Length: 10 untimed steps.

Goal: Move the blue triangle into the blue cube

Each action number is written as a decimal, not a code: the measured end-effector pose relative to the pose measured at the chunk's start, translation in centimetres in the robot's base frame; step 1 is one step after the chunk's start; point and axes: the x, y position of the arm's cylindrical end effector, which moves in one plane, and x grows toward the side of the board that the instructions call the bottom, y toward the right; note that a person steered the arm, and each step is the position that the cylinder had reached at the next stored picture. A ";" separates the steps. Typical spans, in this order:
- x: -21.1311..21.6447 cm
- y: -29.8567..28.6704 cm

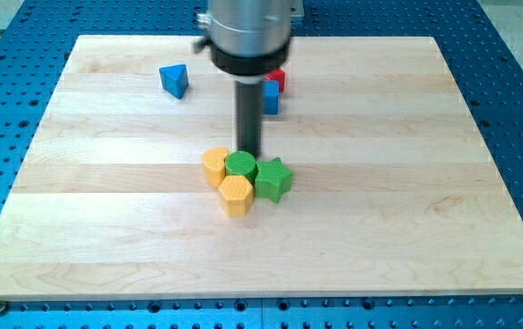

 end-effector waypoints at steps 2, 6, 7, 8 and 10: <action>-9.5 -16.8; -5.0 -1.7; -4.9 -5.6; -2.0 -6.7; -2.5 -2.1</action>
